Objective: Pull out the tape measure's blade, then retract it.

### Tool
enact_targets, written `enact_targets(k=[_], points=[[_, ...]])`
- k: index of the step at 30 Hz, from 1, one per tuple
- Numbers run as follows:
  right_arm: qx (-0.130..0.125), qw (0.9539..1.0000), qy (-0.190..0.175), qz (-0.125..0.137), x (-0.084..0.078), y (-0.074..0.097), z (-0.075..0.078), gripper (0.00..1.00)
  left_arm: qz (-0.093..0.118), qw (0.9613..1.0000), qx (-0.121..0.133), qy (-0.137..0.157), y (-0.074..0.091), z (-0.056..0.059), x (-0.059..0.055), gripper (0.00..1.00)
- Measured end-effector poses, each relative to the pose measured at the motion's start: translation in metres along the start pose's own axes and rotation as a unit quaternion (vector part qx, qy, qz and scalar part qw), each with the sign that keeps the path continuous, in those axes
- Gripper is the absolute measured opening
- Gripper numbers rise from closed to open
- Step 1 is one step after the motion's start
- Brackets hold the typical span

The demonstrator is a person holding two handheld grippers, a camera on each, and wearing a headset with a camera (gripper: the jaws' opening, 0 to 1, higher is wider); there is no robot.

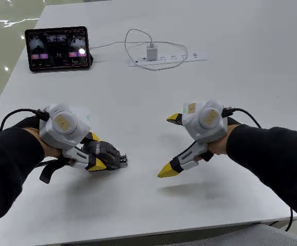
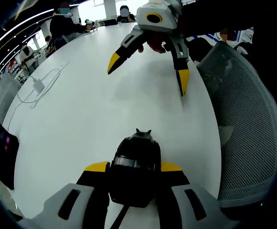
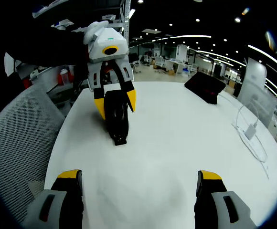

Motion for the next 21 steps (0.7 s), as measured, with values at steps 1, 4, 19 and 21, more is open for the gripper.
enact_targets(k=[1, 4, 19, 21], points=[[0.0, 1.0, 0.001, -0.002, 0.002, -0.003, 0.0, 0.99, 0.001, 1.0, 0.003, -0.003, -0.001, 0.0, 0.0, 0.32], [0.004, 1.0, -0.002, -0.002, 0.007, -0.008, -0.002, 0.99, 0.001, 0.9999, 0.011, -0.01, -0.002, 0.001, 0.001, 0.32], [0.034, 0.9991, 0.02, -0.014, 0.026, -0.029, -0.02, 0.96, 0.003, 1.0, 0.001, -0.001, -0.004, 0.0, 0.002, 0.32], [0.034, 0.9991, 0.022, -0.014, 0.028, -0.032, -0.02, 0.95, 0.005, 1.0, -0.002, -0.001, -0.003, 0.0, 0.002, 0.32]])
Point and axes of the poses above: the centre of the closed fingertips' face, and the gripper's own axes: y roughly backward along the fingers, z roughly to its right, x roughly out of its top, the point moved 1 cm from there along y, roughly backward along the fingers, and after that the axes turned 14 degrees about -z, right-handed, at the moved point
